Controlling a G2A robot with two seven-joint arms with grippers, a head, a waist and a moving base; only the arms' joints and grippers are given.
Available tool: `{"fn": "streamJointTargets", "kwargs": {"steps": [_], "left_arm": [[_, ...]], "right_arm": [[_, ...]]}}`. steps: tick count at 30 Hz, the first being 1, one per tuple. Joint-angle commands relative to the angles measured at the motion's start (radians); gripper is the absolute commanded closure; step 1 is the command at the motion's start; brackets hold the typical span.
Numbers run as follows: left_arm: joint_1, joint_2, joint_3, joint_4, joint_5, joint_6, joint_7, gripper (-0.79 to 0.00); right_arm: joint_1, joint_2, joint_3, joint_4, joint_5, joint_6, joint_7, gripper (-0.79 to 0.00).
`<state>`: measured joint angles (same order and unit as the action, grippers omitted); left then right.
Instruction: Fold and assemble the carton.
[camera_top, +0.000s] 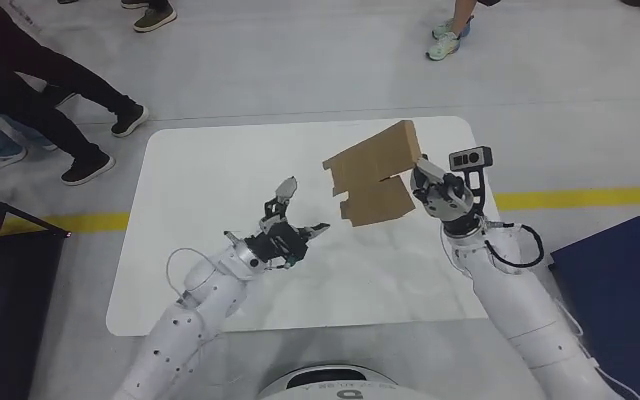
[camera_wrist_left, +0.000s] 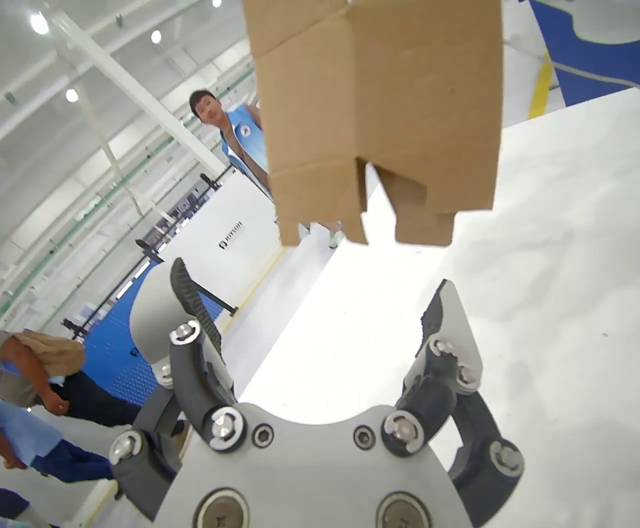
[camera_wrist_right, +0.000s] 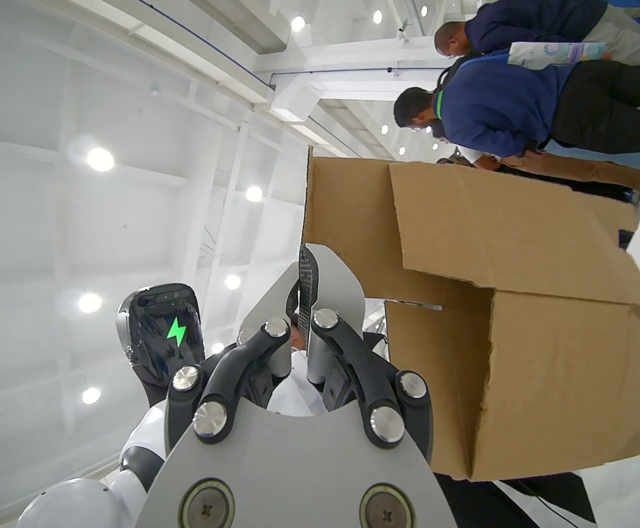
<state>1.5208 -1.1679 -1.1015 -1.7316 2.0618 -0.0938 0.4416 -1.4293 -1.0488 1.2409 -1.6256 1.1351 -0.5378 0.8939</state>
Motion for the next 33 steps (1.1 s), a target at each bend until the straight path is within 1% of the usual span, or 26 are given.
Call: {"fn": "streamJointTargets", "kwargs": {"steps": [1, 4, 9, 13, 19, 24, 28, 33], "left_arm": [[-0.006, -0.002, 0.029, 0.008, 0.055, 0.024, 0.007, -0.785], [-0.019, -0.006, 0.057, 0.029, 0.121, 0.080, 0.021, -0.785], [-0.052, -0.017, 0.098, 0.062, 0.176, 0.186, 0.053, -0.785], [-0.089, -0.031, 0.142, 0.096, 0.180, 0.228, 0.061, -0.785], [-0.142, -0.056, 0.211, 0.163, 0.242, 0.332, 0.034, -0.785], [-0.185, -0.078, 0.244, 0.205, 0.255, 0.427, -0.002, -0.785], [-0.215, -0.094, 0.267, 0.229, 0.242, 0.467, -0.014, -0.785], [-0.234, -0.110, 0.295, 0.258, 0.235, 0.497, -0.005, -0.785]], "right_arm": [[0.004, -0.007, -0.012, -0.004, 0.012, -0.013, -0.026, 0.000], [0.011, -0.019, -0.033, -0.014, 0.036, -0.021, -0.055, 0.000], [0.022, -0.036, -0.053, -0.025, 0.073, -0.021, -0.071, 0.000], [0.026, -0.047, -0.064, -0.034, 0.085, -0.017, -0.088, 0.000], [0.031, -0.063, -0.076, -0.052, 0.112, -0.009, -0.112, 0.000], [0.031, -0.073, -0.086, -0.054, 0.119, 0.021, -0.118, 0.000], [0.029, -0.081, -0.091, -0.053, 0.112, 0.031, -0.120, 0.000], [0.035, -0.091, -0.092, -0.047, 0.095, 0.039, -0.128, 0.000]]}}
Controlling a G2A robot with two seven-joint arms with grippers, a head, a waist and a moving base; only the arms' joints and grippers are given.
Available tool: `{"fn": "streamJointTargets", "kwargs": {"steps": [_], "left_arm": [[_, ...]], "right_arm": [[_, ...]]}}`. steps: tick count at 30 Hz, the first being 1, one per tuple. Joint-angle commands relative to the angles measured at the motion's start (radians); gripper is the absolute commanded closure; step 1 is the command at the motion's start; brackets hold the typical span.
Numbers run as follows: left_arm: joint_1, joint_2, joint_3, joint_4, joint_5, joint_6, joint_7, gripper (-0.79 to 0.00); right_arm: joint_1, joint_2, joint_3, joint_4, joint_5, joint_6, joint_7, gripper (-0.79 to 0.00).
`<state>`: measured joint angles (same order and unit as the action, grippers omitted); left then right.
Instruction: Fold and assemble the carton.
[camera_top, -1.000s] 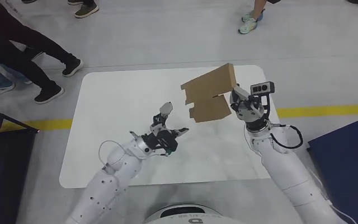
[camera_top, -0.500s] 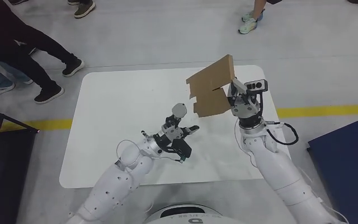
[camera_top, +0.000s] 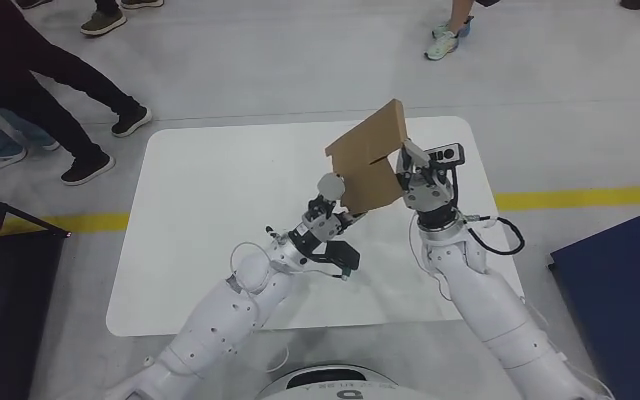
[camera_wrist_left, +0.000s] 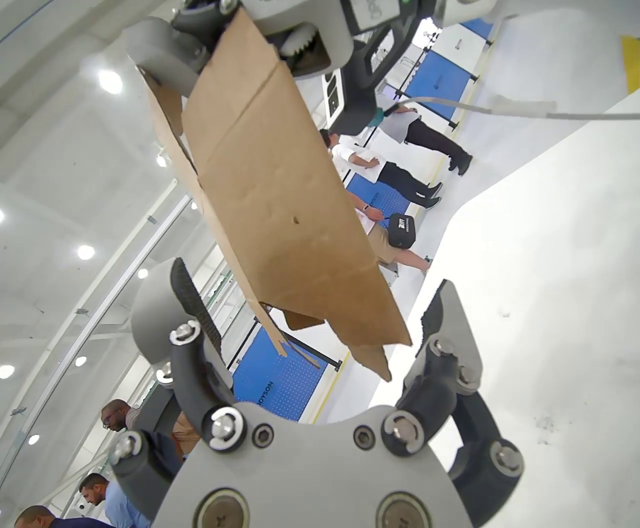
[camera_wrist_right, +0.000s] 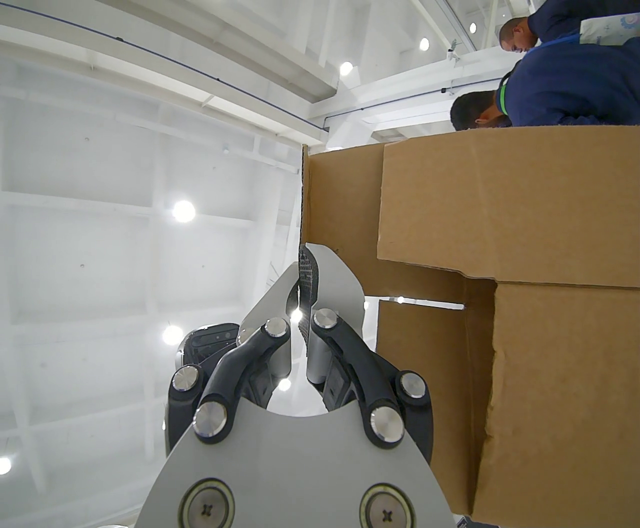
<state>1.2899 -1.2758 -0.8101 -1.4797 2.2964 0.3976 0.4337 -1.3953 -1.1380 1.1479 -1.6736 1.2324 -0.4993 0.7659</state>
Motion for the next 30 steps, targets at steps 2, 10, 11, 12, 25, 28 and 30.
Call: {"fn": "streamJointTargets", "kwargs": {"steps": [2, 10, 11, 12, 25, 28, 30], "left_arm": [[-0.007, -0.006, 0.005, 0.014, -0.001, 0.026, 0.011, -0.785], [-0.008, -0.014, -0.012, 0.026, -0.001, 0.083, 0.030, -0.388], [-0.006, -0.014, -0.014, 0.027, 0.003, 0.088, 0.031, -0.360], [-0.004, -0.015, -0.017, 0.028, 0.005, 0.092, 0.031, -0.339], [0.024, -0.015, -0.064, 0.006, 0.045, 0.102, -0.014, 0.000], [0.033, -0.014, -0.073, -0.004, 0.051, 0.088, -0.021, 0.000], [0.038, -0.013, -0.082, -0.012, 0.048, 0.075, -0.024, 0.000]], "right_arm": [[0.002, -0.005, 0.004, 0.006, -0.004, 0.002, -0.003, 0.000], [-0.002, -0.016, 0.026, 0.026, -0.012, 0.005, -0.005, 0.000], [-0.003, -0.017, 0.028, 0.028, -0.014, 0.006, -0.005, 0.000], [-0.003, -0.018, 0.031, 0.030, -0.018, 0.004, -0.006, 0.000], [-0.011, -0.033, 0.058, 0.048, -0.088, -0.009, -0.012, -0.105], [-0.012, -0.036, 0.066, 0.051, -0.094, -0.006, -0.010, -0.785], [-0.011, -0.037, 0.074, 0.053, -0.094, -0.006, -0.010, -0.785]]}}
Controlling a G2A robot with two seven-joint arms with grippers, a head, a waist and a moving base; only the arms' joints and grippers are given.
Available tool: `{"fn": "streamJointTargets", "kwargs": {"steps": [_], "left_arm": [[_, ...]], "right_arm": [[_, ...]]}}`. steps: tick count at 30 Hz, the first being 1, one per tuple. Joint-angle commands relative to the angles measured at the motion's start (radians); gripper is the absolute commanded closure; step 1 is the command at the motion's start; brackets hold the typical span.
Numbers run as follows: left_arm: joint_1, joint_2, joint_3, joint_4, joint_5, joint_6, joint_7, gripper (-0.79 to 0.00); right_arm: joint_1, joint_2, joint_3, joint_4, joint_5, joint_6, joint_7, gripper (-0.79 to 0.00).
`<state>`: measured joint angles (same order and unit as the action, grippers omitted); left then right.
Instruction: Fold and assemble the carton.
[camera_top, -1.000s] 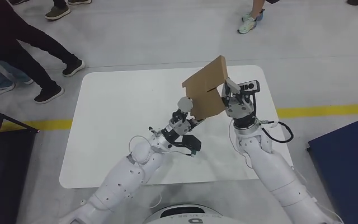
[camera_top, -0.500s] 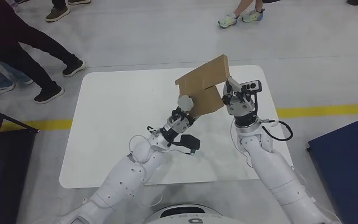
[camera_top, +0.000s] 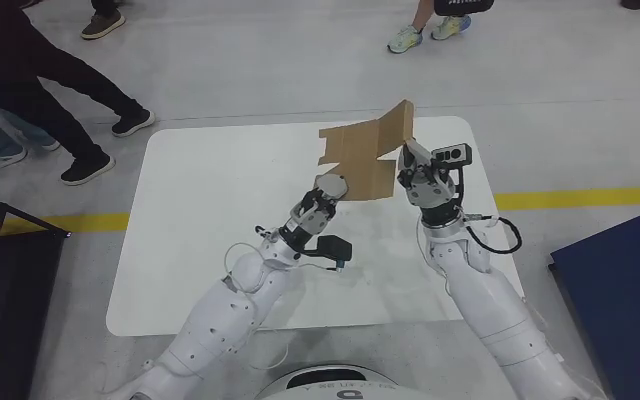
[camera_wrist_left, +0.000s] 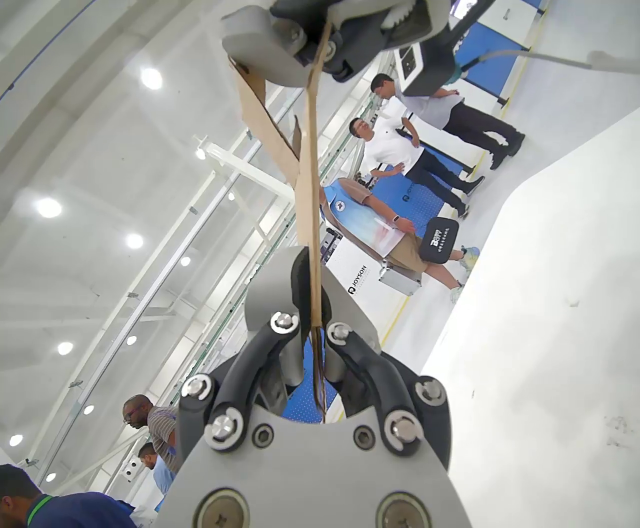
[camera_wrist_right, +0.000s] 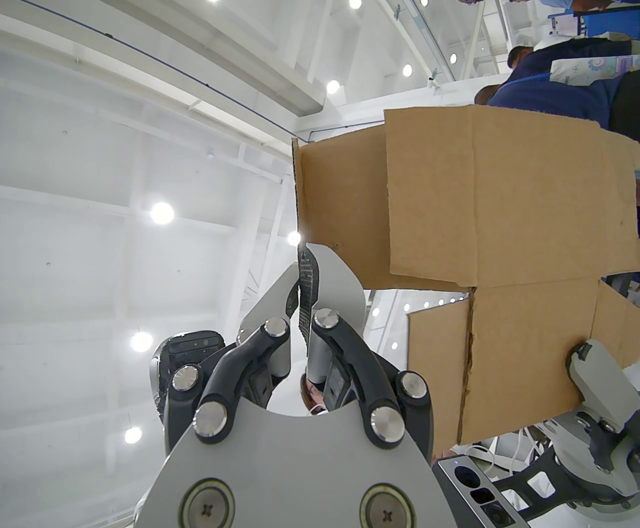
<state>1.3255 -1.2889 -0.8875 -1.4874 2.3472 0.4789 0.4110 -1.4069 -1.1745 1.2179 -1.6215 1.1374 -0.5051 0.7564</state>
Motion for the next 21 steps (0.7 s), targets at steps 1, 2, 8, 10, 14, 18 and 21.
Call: {"fn": "streamJointTargets", "kwargs": {"steps": [1, 2, 8, 10, 14, 18, 21], "left_arm": [[0.005, 0.001, -0.012, -0.008, -0.005, -0.012, -0.003, 0.000], [0.008, 0.002, -0.020, -0.014, -0.013, -0.019, -0.007, 0.000], [0.063, 0.018, -0.127, -0.087, -0.239, -0.188, -0.048, 0.000], [0.094, 0.025, -0.176, -0.127, -0.369, -0.301, -0.072, 0.000], [0.142, 0.043, -0.291, -0.228, -0.652, -0.576, -0.158, 0.000], [0.185, 0.060, -0.381, -0.334, -0.877, -0.824, -0.279, 0.000], [0.199, 0.063, -0.396, -0.363, -0.920, -0.864, -0.304, 0.000]], "right_arm": [[0.000, -0.001, 0.010, 0.002, 0.001, -0.001, -0.002, -0.785], [0.000, -0.002, 0.021, 0.004, 0.003, -0.005, -0.004, -0.785], [-0.036, 0.013, 0.162, 0.035, -0.032, -0.045, 0.066, -0.785], [-0.053, 0.021, 0.208, 0.047, -0.058, -0.052, 0.127, -0.785], [-0.072, 0.034, 0.289, 0.088, -0.183, -0.119, 0.213, -0.785], [-0.082, 0.040, 0.334, 0.114, -0.337, -0.205, 0.213, -0.785], [-0.085, 0.040, 0.335, 0.118, -0.357, -0.213, 0.203, -0.785]]}}
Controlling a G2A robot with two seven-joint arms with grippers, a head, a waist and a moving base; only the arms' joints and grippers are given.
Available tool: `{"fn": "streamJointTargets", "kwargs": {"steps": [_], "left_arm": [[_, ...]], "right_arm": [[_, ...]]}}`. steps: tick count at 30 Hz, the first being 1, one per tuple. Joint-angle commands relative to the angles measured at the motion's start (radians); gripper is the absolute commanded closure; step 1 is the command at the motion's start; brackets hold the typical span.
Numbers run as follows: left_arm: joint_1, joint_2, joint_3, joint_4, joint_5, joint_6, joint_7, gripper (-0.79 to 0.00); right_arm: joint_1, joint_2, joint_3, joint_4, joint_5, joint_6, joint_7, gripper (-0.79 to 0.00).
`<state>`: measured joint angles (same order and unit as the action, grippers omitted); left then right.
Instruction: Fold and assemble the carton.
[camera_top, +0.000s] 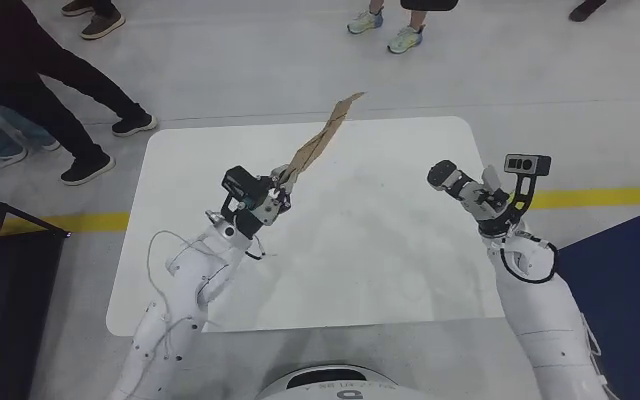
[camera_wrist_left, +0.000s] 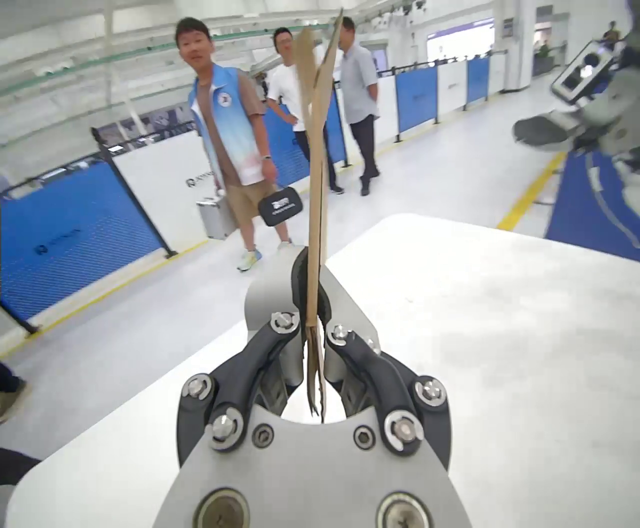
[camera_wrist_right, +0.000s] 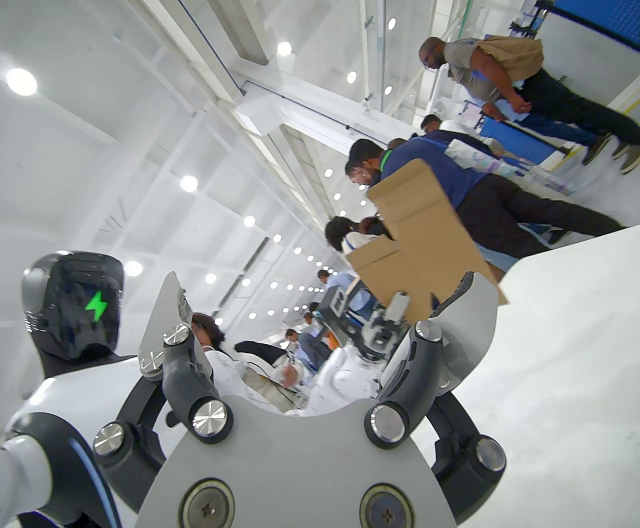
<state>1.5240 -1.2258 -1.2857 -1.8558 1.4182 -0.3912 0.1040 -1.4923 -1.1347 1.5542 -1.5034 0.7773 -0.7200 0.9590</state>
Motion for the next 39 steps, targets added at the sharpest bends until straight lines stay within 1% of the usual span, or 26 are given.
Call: {"fn": "streamJointTargets", "kwargs": {"steps": [1, 6, 8, 10, 11, 13, 17, 20, 22, 25, 27, 33, 39], "left_arm": [[0.000, 0.000, 0.002, 0.006, 0.009, 0.007, 0.003, 0.000], [0.000, 0.000, 0.002, 0.006, 0.009, 0.007, 0.003, 0.000], [0.008, -0.009, 0.005, 0.004, -0.164, 0.027, 0.026, 0.000], [0.003, -0.019, 0.011, 0.006, -0.447, 0.001, 0.014, 0.000], [-0.007, -0.022, 0.011, 0.010, -0.574, -0.020, -0.011, 0.000], [-0.025, -0.025, 0.011, 0.022, -0.766, -0.060, -0.072, 0.000], [-0.050, -0.027, 0.037, 0.042, -1.067, -0.148, -0.190, 0.000], [-0.065, -0.026, 0.056, 0.054, -1.252, -0.215, -0.279, 0.000], [-0.075, -0.023, 0.063, 0.059, -1.344, -0.253, -0.344, 0.000], [-0.087, -0.017, 0.066, 0.059, -1.407, -0.283, -0.434, 0.000], [-0.093, -0.014, 0.065, 0.068, -1.429, -0.293, -0.467, 0.000], [-0.108, -0.011, 0.058, 0.079, -1.461, -0.297, -0.496, 0.000], [-0.116, -0.009, 0.047, 0.093, -1.474, -0.287, -0.502, 0.000]], "right_arm": [[0.000, 0.000, -0.001, 0.000, 0.003, 0.002, 0.000, -0.785], [0.000, 0.000, -0.001, 0.000, 0.003, 0.002, 0.000, -0.785], [0.000, 0.000, -0.001, 0.000, 0.003, 0.002, 0.000, -0.785], [0.000, 0.000, -0.001, 0.000, 0.003, 0.002, 0.000, -0.785], [0.000, 0.000, -0.001, 0.000, 0.003, 0.002, 0.000, -0.785], [0.000, 0.000, -0.001, 0.000, 0.003, 0.002, 0.000, -0.785], [0.000, 0.000, -0.001, 0.000, 0.003, 0.002, 0.000, -0.785], [0.000, 0.000, -0.001, 0.000, 0.003, 0.002, 0.000, -0.785], [0.000, 0.000, -0.001, 0.000, 0.003, 0.002, 0.000, -0.785], [0.000, 0.000, -0.001, 0.000, 0.003, 0.002, 0.000, -0.785], [0.000, 0.000, -0.001, 0.000, 0.003, 0.002, 0.000, -0.785], [0.000, 0.000, -0.001, 0.000, 0.003, 0.002, 0.000, -0.785], [0.000, 0.000, -0.001, 0.000, 0.003, 0.002, 0.000, -0.785]]}}
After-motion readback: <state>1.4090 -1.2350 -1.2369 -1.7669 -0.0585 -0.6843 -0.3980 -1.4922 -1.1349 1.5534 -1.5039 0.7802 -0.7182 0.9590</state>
